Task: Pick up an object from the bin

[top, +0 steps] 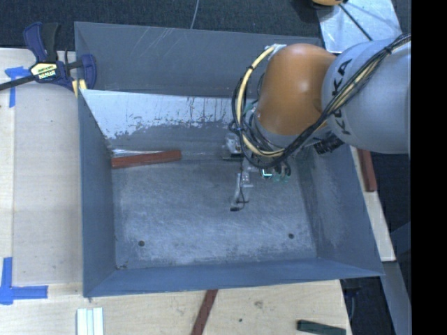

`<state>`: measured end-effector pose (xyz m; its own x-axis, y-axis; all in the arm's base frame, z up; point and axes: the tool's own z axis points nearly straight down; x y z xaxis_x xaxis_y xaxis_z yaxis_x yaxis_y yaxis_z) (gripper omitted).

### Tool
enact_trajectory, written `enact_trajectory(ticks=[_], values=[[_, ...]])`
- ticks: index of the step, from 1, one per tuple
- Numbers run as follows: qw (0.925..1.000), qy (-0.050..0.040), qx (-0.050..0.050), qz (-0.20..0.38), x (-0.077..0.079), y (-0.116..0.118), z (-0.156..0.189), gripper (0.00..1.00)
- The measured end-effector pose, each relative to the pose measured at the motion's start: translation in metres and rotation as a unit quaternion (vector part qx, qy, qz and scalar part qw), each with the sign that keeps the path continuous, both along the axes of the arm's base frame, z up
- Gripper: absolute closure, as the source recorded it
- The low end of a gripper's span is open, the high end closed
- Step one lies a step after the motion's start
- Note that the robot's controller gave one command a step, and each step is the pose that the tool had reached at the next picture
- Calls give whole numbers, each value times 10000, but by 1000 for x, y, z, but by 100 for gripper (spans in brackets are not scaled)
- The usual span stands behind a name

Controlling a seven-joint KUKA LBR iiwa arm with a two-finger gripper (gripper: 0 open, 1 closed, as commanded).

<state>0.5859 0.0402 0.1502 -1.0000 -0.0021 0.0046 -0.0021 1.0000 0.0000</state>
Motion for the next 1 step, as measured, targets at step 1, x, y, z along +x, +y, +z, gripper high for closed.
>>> enact_trajectory(ticks=[1], values=[[10000,-41,3,-4,2,0,4,0]])
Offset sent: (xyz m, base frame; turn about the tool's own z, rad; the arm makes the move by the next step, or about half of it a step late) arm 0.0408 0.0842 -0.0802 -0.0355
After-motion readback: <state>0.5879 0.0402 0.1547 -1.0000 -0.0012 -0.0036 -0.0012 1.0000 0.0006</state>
